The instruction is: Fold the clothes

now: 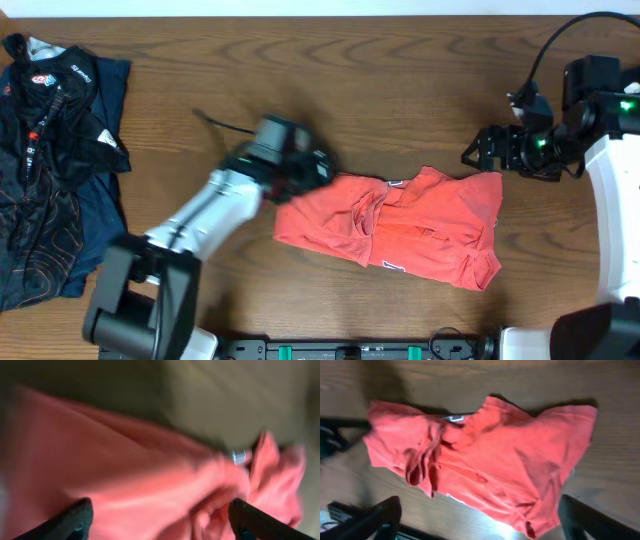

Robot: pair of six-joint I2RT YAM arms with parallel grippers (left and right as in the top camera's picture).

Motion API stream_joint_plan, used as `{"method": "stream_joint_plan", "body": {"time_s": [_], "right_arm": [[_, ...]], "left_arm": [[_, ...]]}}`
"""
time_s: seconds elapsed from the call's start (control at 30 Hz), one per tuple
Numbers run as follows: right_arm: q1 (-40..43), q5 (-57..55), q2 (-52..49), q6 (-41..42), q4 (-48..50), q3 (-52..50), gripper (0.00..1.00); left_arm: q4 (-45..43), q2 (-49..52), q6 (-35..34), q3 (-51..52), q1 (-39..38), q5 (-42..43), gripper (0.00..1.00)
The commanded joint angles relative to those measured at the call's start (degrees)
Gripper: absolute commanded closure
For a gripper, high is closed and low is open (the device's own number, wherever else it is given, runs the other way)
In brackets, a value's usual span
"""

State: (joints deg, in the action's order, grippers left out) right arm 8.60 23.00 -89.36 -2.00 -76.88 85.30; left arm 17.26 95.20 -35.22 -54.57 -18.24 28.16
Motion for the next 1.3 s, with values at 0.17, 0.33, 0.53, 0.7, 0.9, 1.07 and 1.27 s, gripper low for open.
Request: {"method": "stream_joint_plan", "body": {"time_s": [0.17,0.33,0.53,0.7,0.9,1.07,1.27], "right_arm": [[0.79,3.06,-7.72,-1.09,1.07,-3.23,0.05],[0.98,8.52,-12.74,-1.97,5.03,-10.82,0.01],[4.00,11.21,-13.64,-1.92,10.27,-19.67,0.01],[9.92,12.00,-13.62,-1.97,13.86,-25.75,0.01],[15.56,18.32,-13.62,-5.70,15.45,-26.69,0.01],[17.38,36.72,-13.62,-22.47,16.24,-26.71,0.01],[17.29,48.15,-13.73,-38.75,10.73,-27.02,0.01]], "left_arm": [[5.95,-5.68,10.14,-0.22,15.76,5.95,0.07],[10.08,-5.84,14.75,-0.22,19.41,5.88,0.07],[11.19,-5.84,18.69,-0.22,20.55,5.64,0.06],[11.21,-5.84,18.71,-0.22,20.52,5.51,0.06],[11.39,-5.84,18.69,-0.22,20.52,5.55,0.06],[11.41,-5.84,18.75,-0.22,20.52,7.41,0.06],[11.67,-5.84,19.34,-0.22,20.52,10.25,0.05]]}}
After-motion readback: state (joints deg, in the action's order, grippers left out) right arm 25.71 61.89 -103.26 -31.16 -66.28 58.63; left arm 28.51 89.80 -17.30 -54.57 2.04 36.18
